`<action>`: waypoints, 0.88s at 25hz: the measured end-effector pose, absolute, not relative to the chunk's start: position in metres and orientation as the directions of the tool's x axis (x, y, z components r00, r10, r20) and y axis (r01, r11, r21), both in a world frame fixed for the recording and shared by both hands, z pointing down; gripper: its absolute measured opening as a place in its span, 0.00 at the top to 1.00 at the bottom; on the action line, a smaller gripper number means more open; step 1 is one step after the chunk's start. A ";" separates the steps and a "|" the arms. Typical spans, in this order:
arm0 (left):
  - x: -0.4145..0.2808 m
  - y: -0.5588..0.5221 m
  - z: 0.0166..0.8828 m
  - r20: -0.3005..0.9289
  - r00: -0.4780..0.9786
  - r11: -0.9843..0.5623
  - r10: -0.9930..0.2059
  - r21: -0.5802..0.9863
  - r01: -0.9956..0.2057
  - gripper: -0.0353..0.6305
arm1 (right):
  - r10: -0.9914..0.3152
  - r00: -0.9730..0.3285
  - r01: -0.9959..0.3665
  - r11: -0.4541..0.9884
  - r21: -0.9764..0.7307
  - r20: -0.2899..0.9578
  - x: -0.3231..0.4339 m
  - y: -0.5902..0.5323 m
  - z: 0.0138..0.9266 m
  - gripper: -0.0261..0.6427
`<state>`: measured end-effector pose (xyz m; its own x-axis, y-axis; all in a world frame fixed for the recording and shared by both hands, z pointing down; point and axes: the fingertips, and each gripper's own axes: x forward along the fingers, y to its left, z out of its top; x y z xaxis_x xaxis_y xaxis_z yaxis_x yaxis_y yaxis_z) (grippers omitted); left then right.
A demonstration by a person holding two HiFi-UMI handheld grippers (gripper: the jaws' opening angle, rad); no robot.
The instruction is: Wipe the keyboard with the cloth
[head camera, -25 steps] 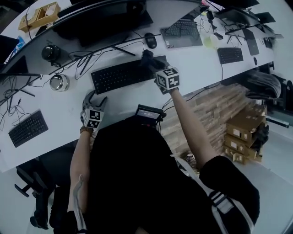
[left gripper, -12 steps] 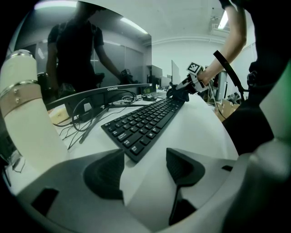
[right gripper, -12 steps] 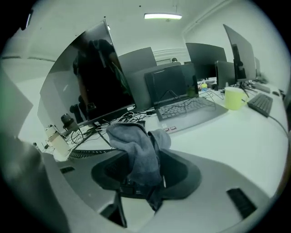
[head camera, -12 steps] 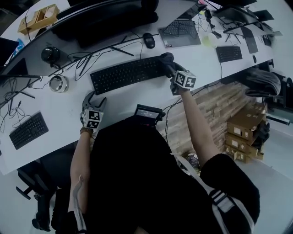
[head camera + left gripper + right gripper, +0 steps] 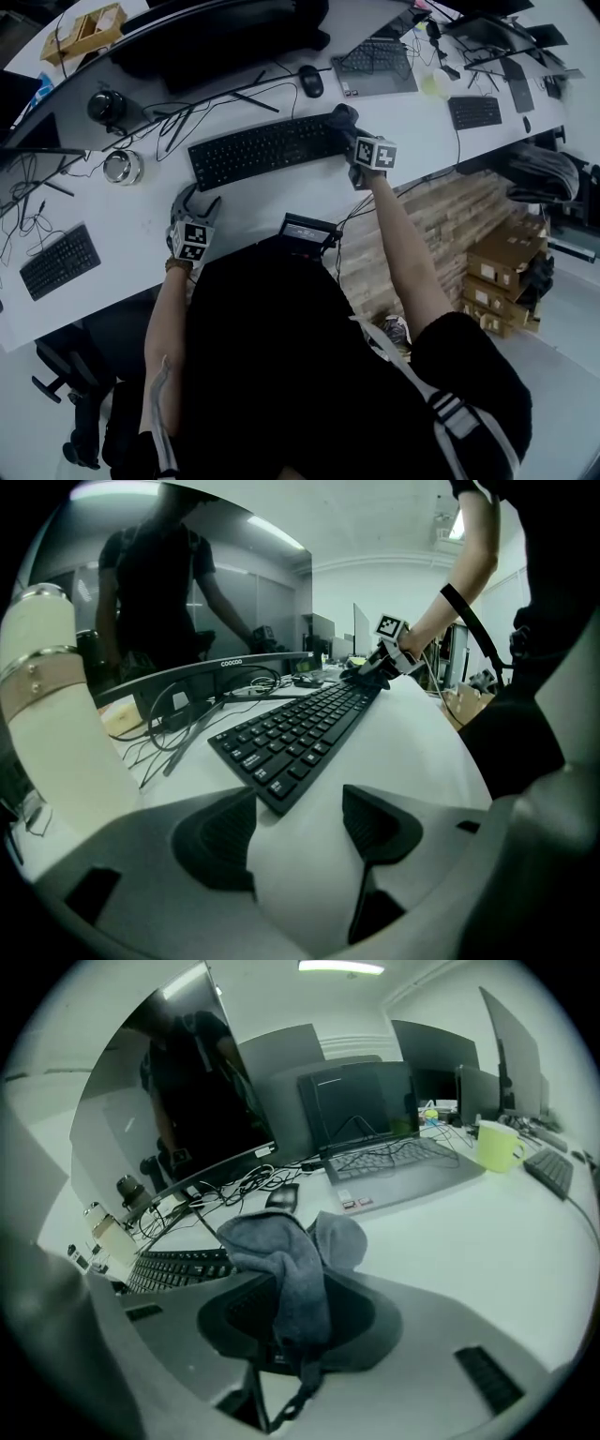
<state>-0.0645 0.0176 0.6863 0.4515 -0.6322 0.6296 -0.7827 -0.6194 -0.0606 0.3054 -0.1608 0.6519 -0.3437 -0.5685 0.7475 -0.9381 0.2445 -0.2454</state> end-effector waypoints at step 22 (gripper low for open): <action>-0.065 0.018 0.687 0.639 0.447 -0.617 -0.626 -0.056 -0.785 0.52 | -0.439 -0.488 -0.850 0.434 -0.298 0.754 0.268 -0.151 0.658 0.82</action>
<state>-0.0651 0.0183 0.6868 0.4472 -0.6263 0.6386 -0.7849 -0.6171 -0.0555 0.2684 -0.1514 0.6575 -0.4884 -0.4386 0.7543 -0.8501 0.4343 -0.2979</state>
